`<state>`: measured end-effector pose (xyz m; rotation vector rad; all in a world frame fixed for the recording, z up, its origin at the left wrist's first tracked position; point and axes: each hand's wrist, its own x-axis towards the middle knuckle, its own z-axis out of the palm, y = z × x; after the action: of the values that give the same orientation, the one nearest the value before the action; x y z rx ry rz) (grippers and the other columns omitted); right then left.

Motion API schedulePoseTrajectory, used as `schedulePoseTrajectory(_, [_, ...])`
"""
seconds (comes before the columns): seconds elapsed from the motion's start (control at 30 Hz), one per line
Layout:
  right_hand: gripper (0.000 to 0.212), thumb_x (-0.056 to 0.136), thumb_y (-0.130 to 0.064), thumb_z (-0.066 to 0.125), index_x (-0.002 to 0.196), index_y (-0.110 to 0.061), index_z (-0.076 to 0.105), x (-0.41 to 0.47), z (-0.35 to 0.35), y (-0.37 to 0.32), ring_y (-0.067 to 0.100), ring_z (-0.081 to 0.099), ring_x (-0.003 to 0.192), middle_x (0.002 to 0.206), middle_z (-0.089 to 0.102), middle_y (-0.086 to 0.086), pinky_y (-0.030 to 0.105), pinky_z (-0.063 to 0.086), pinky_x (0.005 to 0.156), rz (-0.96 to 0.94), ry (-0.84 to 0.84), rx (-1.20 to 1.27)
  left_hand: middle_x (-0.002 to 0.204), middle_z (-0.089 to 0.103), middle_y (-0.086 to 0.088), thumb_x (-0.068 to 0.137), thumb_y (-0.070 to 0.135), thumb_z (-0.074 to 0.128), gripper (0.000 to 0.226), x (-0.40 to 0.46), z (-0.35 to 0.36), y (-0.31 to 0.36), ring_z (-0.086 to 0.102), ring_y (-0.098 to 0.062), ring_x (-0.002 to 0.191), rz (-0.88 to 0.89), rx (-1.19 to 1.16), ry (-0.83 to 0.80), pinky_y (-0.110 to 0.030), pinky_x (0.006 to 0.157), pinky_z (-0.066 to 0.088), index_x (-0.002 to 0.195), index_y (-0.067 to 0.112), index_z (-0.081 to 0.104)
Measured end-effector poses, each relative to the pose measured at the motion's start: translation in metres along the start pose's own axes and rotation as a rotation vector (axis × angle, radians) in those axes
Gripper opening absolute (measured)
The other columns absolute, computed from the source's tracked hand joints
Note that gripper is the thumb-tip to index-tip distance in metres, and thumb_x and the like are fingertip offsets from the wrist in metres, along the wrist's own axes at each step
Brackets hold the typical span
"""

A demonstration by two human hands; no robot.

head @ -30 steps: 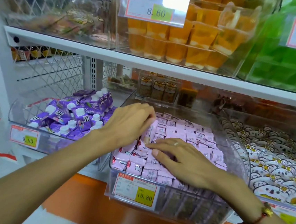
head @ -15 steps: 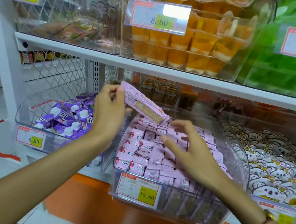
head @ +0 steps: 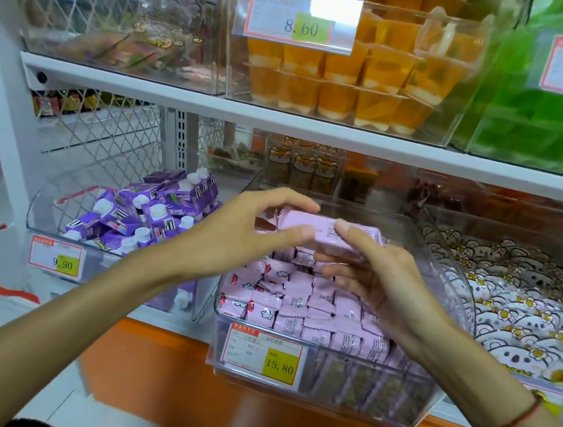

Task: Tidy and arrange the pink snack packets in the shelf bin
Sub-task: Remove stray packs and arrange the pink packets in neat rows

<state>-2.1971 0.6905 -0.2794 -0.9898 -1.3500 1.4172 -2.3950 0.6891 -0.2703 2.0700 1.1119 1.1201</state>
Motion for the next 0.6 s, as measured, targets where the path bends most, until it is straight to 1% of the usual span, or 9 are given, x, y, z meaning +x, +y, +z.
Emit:
schedulePoseTrajectory(0.07, [0.036,0.065,-0.048,0.071,0.083,-0.018,0.079,0.0,-0.002,0.0,0.015,0.071,0.069,0.089,0.075,0.01,0.018,0.053,0.056,0.031,-0.044,0.03,0.102,0.066,0.018,0.08,0.04,0.063,0.035,0.0,0.0,-0.001,0.062,-0.002,0.094,0.036,0.001,-0.035,-0.02,0.079,0.052,0.113,0.027,0.063])
schedulePoseTrajectory(0.13, [0.036,0.066,-0.052,0.071,0.088,-0.024,0.077,0.001,-0.002,0.001,0.018,0.072,0.079,0.093,0.074,0.004,0.021,0.055,0.062,0.009,-0.088,0.08,0.098,0.069,0.018,0.081,0.042,0.062,0.031,0.002,0.001,-0.004,0.064,0.0,0.09,0.029,-0.001,0.01,-0.02,0.079,0.052,0.107,0.027,0.066])
schedulePoseTrajectory(0.2, [0.043,0.064,-0.045,0.076,0.1,-0.023,0.07,0.001,-0.002,0.003,0.019,0.071,0.088,0.099,0.073,0.003,0.021,0.054,0.066,-0.07,-0.086,0.087,0.096,0.071,0.016,0.081,0.045,0.058,0.028,0.003,0.004,-0.007,0.064,0.002,0.088,-0.007,-0.016,0.068,-0.022,0.08,0.052,0.101,0.029,0.069])
schedulePoseTrajectory(0.3, [0.047,0.065,-0.034,0.077,0.106,-0.017,0.063,0.001,0.0,0.003,0.014,0.07,0.088,0.098,0.072,0.005,0.018,0.052,0.068,-0.193,-0.007,0.031,0.093,0.071,0.017,0.08,0.048,0.056,0.029,0.002,0.007,-0.008,0.063,0.005,0.084,-0.053,-0.046,0.081,-0.022,0.075,0.05,0.099,0.031,0.069])
schedulePoseTrajectory(0.37, [0.039,0.071,-0.027,0.074,0.106,-0.015,0.062,0.0,0.001,0.002,0.013,0.07,0.086,0.095,0.073,0.005,0.016,0.052,0.071,-0.22,0.024,0.028,0.102,0.069,0.018,0.083,0.055,0.056,0.032,-0.003,0.007,-0.01,0.062,0.002,0.095,-0.047,0.043,0.114,-0.028,0.085,0.052,0.105,0.034,0.067])
schedulePoseTrajectory(0.43, [0.034,0.078,-0.021,0.072,0.109,-0.014,0.06,0.001,0.0,0.004,0.013,0.07,0.088,0.097,0.073,0.006,0.016,0.053,0.074,-0.237,0.071,0.018,0.112,0.061,0.023,0.084,0.061,0.055,0.039,-0.012,0.004,-0.017,0.056,0.005,0.104,-0.02,0.226,0.274,-0.026,0.089,0.049,0.116,0.038,0.059])
schedulePoseTrajectory(0.5, [0.04,0.079,-0.018,0.072,0.114,-0.018,0.054,0.005,-0.002,0.006,0.014,0.071,0.086,0.094,0.073,0.005,0.018,0.055,0.074,-0.226,0.187,0.025,0.115,0.055,0.027,0.088,0.051,0.055,0.039,-0.023,0.002,-0.024,0.052,0.01,0.105,-0.056,0.281,0.454,-0.022,0.086,0.045,0.124,0.038,0.049])
schedulePoseTrajectory(0.53, [0.043,0.079,-0.018,0.073,0.114,-0.021,0.049,0.008,-0.003,0.006,0.014,0.071,0.084,0.09,0.073,0.003,0.021,0.056,0.076,-0.219,0.239,0.003,0.118,0.054,0.024,0.091,0.045,0.056,0.04,-0.027,0.002,-0.028,0.053,0.006,0.106,-0.116,0.249,0.491,-0.026,0.086,0.046,0.128,0.034,0.046])
schedulePoseTrajectory(0.6, [0.043,0.08,-0.017,0.073,0.109,-0.025,0.042,0.014,0.0,0.007,0.014,0.071,0.081,0.084,0.071,-0.001,0.03,0.057,0.079,-0.221,0.267,-0.117,0.121,0.055,0.013,0.092,0.035,0.055,0.041,-0.033,0.004,-0.034,0.056,-0.008,0.105,-0.271,0.161,0.463,-0.036,0.091,0.047,0.131,0.026,0.044])
